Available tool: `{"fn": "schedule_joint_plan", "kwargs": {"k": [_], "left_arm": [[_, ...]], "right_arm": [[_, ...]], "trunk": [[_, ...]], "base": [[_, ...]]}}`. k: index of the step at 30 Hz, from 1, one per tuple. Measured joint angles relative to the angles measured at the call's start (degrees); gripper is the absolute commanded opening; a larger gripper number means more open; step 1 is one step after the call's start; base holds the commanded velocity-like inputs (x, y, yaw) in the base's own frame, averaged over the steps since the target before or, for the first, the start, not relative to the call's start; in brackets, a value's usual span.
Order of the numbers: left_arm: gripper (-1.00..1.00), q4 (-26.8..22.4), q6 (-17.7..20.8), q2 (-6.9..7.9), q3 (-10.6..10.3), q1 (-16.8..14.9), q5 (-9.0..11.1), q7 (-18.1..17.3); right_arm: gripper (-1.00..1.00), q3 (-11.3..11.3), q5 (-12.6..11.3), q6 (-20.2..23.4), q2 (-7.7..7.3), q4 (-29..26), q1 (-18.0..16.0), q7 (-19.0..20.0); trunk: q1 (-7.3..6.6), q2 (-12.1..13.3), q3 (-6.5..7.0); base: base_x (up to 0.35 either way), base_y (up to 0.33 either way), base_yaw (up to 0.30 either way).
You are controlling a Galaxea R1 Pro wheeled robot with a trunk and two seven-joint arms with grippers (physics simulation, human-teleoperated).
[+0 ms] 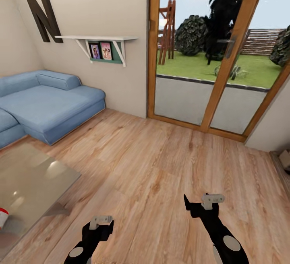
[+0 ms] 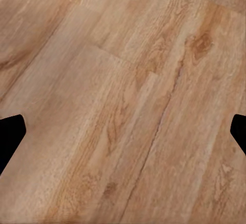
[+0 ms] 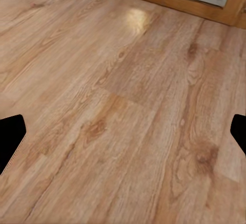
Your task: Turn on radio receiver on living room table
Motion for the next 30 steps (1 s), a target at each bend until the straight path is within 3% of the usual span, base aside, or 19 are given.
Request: {"fn": "schedule_joint_plan", "kwargs": {"k": [30], "left_arm": [[1.0, 0.0, 0.0, 0.0, 0.0, 0.0, 0.0, 0.0]], "right_arm": [[1.0, 0.0, 0.0, 0.0, 0.0, 0.0, 0.0, 0.0]], "trunk": [[0.0, 0.0, -0.93]], "base": [[0.0, 0.0, 0.267]]}}
